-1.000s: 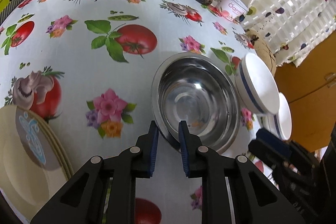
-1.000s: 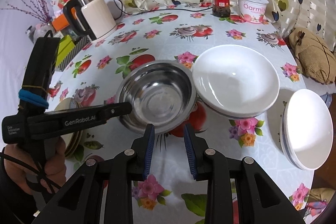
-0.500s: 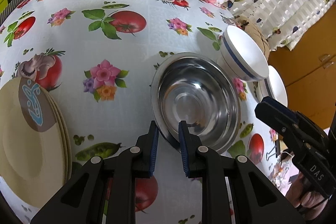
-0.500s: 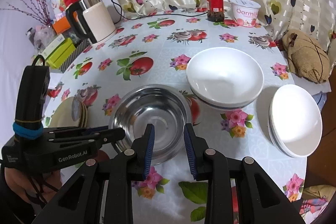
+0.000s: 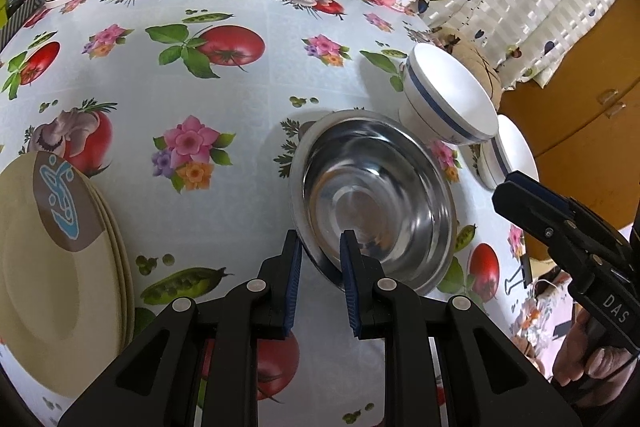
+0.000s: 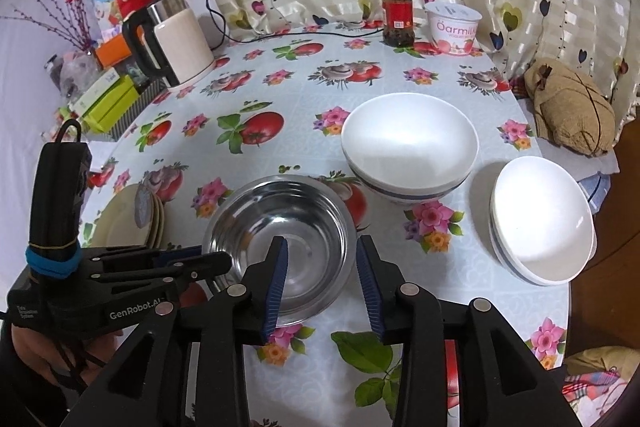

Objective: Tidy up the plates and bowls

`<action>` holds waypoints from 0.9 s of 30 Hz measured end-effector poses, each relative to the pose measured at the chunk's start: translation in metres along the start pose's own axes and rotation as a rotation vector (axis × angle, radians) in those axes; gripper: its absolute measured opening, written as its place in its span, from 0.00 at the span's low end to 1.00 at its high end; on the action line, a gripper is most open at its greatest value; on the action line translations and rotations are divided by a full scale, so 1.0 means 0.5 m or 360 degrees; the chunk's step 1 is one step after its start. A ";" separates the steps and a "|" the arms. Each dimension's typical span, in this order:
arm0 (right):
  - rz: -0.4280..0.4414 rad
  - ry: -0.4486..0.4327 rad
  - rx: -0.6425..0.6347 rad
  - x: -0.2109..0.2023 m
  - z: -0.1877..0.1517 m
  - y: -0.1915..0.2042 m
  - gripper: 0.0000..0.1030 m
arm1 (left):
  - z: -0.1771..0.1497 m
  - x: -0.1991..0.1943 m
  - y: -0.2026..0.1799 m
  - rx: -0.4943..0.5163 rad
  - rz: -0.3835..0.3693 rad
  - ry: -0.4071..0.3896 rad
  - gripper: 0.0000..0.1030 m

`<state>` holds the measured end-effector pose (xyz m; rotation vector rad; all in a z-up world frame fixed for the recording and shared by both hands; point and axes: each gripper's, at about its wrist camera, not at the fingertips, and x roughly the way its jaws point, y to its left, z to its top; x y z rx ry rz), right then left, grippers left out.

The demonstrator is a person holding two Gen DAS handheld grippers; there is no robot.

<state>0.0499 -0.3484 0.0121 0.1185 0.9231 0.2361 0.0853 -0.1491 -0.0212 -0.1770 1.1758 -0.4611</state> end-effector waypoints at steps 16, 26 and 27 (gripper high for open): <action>-0.0018 -0.0038 0.0024 -0.009 0.019 -0.030 0.36 | 0.038 -0.045 -0.002 0.0012 0.0055 -0.0149 0.21; -0.0047 -0.0076 0.0041 -0.019 0.036 -0.056 0.36 | 0.078 -0.053 -0.047 0.0089 0.0036 -0.0187 0.21; -0.0051 -0.0079 0.0044 -0.019 0.037 -0.060 0.36 | 0.083 -0.052 -0.053 0.0098 0.0033 -0.0189 0.21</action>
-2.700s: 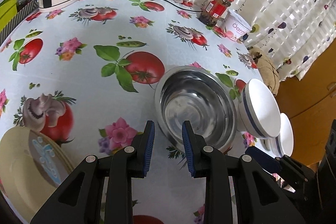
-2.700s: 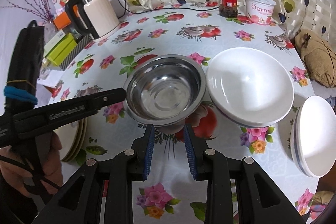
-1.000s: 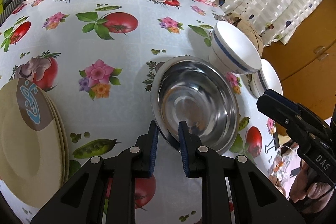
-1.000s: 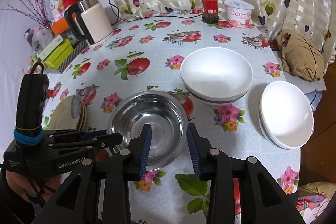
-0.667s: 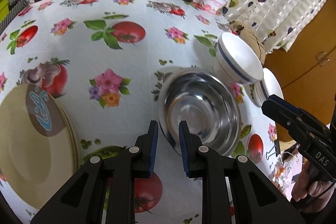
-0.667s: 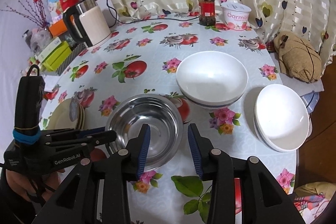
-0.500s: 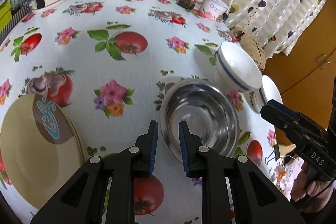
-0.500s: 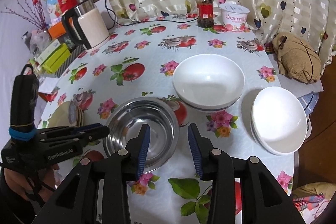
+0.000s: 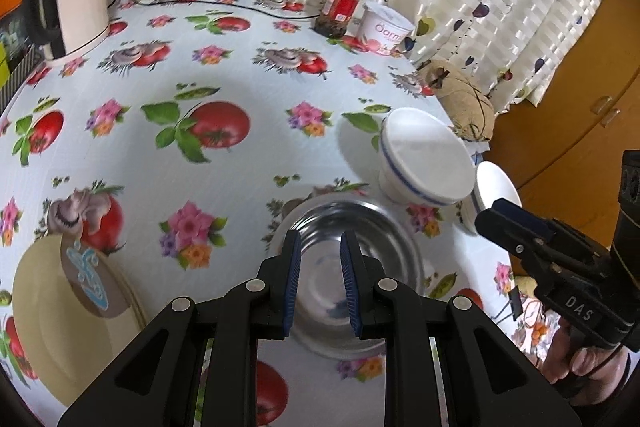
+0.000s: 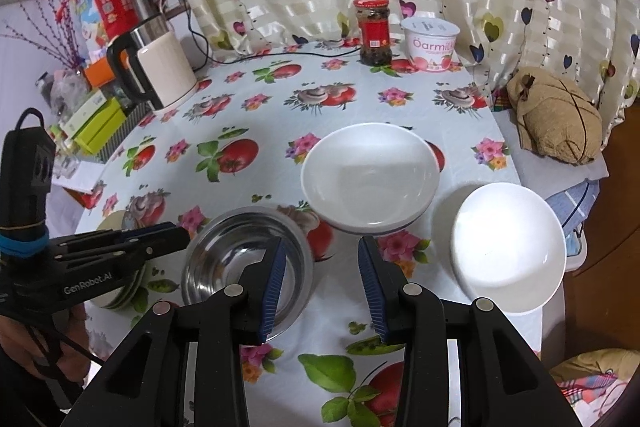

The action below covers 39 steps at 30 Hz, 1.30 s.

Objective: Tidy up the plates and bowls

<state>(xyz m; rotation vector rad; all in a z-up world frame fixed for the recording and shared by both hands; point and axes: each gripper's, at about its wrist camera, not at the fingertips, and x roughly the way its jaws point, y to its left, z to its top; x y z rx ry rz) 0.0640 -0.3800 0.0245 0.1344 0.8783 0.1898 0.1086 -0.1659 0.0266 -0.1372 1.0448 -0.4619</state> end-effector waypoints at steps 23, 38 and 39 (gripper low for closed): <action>-0.0065 -0.0013 0.0070 0.027 0.039 -0.073 0.36 | 0.085 0.066 -0.076 0.0086 -0.0072 0.0007 0.21; -0.0099 -0.0008 0.0148 0.059 0.059 -0.132 0.36 | 0.110 0.131 -0.081 0.0023 -0.0113 0.0062 0.28; -0.0096 -0.0005 0.0157 0.062 0.060 -0.135 0.36 | 0.111 0.134 -0.080 0.0017 -0.0111 0.0065 0.28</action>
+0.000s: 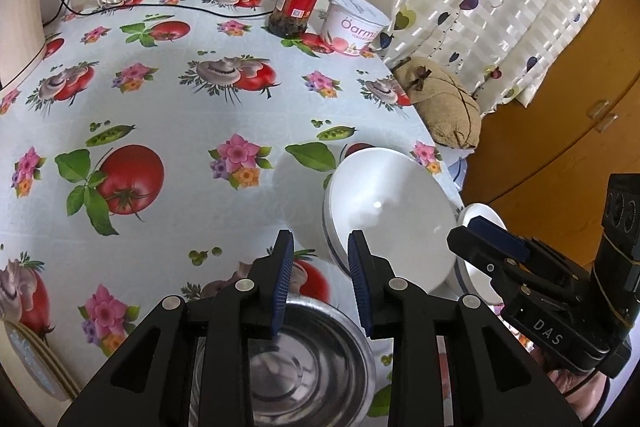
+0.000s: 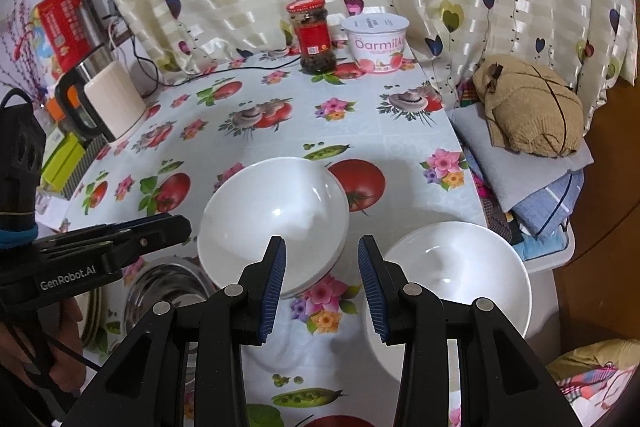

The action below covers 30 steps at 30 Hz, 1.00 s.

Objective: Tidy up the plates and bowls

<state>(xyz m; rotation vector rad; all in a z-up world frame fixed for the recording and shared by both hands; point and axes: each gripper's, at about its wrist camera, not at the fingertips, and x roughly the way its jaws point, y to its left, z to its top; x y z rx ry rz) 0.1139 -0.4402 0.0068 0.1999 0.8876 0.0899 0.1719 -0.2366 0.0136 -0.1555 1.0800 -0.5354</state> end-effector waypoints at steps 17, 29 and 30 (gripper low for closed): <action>0.0037 0.0063 0.0050 0.045 0.001 -0.015 0.25 | 0.005 0.038 -0.003 -0.0014 -0.0040 0.0055 0.28; 0.0060 0.0053 0.0057 0.045 0.002 -0.010 0.20 | 0.003 0.042 -0.016 0.0036 -0.0019 0.0048 0.22; 0.0062 0.0055 0.0061 0.045 0.001 -0.010 0.20 | 0.002 0.041 -0.017 0.0038 -0.0018 0.0045 0.22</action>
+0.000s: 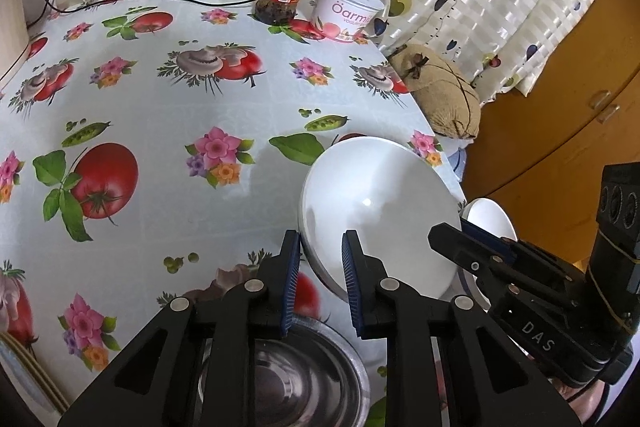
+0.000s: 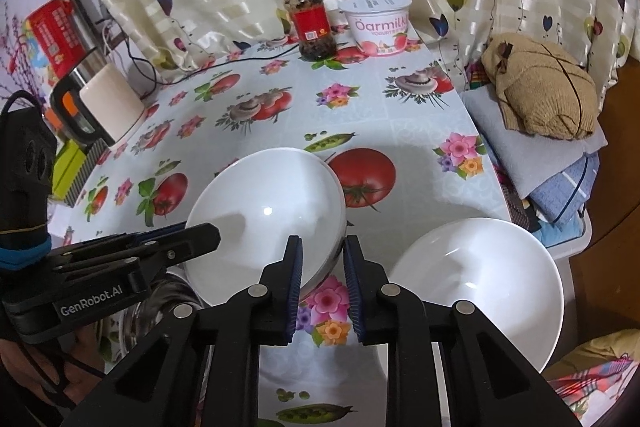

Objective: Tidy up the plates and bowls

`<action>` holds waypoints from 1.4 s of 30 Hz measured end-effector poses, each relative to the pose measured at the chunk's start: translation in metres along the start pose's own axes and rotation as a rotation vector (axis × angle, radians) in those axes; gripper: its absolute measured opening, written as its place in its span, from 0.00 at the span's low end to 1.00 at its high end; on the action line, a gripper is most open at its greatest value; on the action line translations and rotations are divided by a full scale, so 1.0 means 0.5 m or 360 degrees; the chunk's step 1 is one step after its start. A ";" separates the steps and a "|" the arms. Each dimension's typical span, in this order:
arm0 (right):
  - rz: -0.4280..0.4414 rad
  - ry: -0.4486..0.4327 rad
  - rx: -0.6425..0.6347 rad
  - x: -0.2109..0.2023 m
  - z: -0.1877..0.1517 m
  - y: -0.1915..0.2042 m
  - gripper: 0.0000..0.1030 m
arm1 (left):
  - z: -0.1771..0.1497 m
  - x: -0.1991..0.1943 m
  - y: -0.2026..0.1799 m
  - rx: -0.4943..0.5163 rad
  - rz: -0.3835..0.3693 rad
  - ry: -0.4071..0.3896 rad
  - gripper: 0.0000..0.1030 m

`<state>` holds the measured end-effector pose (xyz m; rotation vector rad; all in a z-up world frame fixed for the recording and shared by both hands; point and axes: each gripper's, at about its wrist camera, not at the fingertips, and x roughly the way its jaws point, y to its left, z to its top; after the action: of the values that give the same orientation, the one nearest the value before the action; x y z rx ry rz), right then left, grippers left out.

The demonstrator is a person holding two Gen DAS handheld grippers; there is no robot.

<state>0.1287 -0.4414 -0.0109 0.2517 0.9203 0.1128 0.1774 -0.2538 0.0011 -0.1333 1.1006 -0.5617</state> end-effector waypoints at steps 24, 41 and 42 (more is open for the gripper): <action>0.0028 -0.0096 -0.0053 -0.063 0.008 0.043 0.20 | -0.008 -0.086 -0.005 -0.0003 0.0011 -0.0113 0.22; 0.0082 -0.0142 -0.0133 -0.115 -0.011 0.117 0.20 | -0.056 -0.170 0.018 -0.0038 0.0055 -0.0172 0.22; 0.0086 -0.0142 -0.0138 -0.117 -0.014 0.122 0.20 | -0.060 -0.175 0.021 -0.0043 0.0056 -0.0174 0.22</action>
<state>0.0886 -0.3934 0.0461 0.1998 0.8179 0.1895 0.1262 -0.1969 0.0537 -0.1663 1.0024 -0.5024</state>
